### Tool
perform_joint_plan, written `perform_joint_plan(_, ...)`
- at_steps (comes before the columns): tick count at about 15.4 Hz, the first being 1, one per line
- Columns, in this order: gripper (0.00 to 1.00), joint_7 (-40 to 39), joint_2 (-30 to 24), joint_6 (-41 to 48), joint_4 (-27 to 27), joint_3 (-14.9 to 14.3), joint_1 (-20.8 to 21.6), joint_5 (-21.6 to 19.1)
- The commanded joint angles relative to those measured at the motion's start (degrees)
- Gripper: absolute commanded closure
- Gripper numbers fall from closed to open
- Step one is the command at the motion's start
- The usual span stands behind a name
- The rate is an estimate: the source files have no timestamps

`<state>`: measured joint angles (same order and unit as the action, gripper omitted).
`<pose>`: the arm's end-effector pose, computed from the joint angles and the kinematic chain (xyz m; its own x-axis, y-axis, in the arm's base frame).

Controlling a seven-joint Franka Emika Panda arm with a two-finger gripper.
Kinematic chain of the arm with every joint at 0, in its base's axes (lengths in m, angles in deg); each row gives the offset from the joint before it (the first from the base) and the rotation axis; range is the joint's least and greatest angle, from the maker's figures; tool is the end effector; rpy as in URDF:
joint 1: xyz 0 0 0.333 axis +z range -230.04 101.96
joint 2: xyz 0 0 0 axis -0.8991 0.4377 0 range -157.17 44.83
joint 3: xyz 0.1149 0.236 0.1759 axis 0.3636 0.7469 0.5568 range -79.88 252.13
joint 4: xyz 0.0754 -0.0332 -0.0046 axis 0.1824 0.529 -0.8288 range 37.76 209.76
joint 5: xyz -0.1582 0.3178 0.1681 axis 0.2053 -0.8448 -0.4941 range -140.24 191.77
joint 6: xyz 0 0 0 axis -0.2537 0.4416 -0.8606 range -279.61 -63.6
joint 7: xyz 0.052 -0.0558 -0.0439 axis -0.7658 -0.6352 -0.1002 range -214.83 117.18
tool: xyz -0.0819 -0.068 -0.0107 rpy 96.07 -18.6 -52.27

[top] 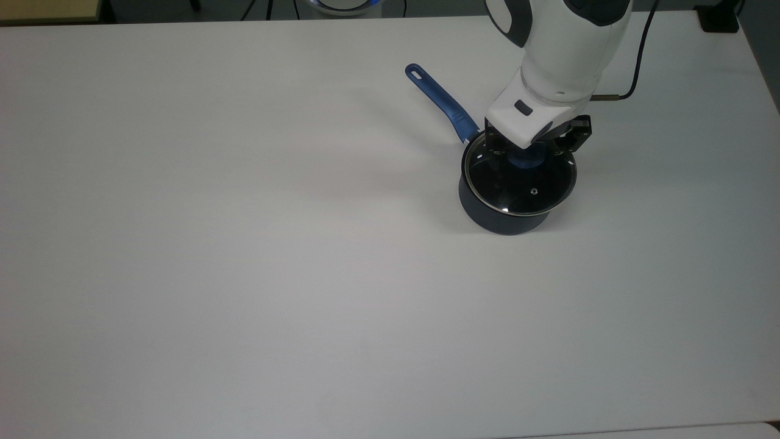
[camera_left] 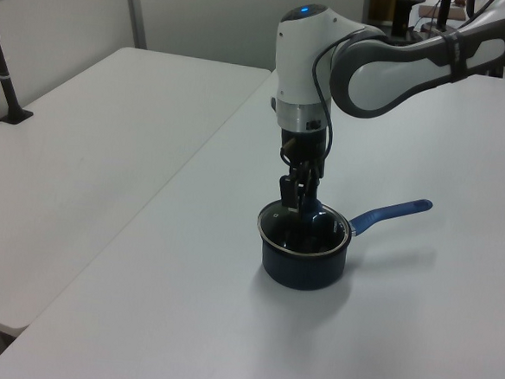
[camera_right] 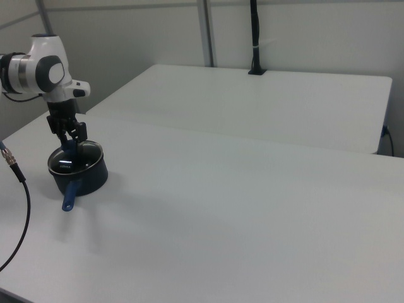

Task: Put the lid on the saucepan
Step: 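Lower the lid onto the saucepan rim and open the gripper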

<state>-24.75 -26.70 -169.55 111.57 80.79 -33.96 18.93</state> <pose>0.6283 0.3138 0.4231 0.9979 -0.0086 -0.0636 -0.0115 -0.9989 -0.0462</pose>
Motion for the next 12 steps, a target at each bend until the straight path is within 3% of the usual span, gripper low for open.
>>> perform_joint_plan(1, 0.47, 0.98, 0.50, -0.69, -1.26, -0.91, 1.03, 0.95)
perform_joint_plan(12, 0.47, 0.27, 0.41, 0.10, -1.08, -0.91, 1.03, 3.32)
